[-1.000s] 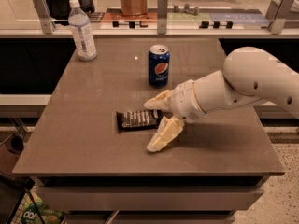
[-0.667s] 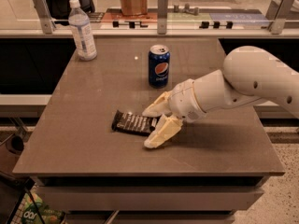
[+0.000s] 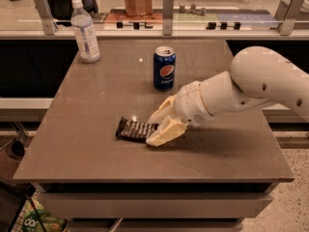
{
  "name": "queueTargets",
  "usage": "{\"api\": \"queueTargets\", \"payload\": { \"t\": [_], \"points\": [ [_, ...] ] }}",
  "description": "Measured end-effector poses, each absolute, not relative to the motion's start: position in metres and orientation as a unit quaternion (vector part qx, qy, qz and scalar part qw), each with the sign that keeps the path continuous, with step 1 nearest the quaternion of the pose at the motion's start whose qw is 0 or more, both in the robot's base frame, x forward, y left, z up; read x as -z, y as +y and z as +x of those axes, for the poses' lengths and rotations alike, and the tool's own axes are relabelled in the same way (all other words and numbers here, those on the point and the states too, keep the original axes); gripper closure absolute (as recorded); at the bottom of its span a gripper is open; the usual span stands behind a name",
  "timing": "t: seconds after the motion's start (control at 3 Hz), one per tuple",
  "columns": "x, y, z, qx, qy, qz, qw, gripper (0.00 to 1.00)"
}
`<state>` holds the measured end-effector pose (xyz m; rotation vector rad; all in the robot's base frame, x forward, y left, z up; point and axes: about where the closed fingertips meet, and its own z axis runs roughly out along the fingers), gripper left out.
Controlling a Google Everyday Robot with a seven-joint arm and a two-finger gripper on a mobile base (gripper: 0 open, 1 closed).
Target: Move rxbar chocolate near blue plastic bottle
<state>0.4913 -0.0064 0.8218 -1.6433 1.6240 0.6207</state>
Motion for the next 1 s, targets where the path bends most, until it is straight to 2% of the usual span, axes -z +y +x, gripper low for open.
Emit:
{"api": "queueTargets", "payload": {
  "t": [1.0],
  "points": [
    [-0.8219, -0.0063, 0.4913, -0.241, 0.632, -0.639, 0.366, 1.0]
  ]
}}
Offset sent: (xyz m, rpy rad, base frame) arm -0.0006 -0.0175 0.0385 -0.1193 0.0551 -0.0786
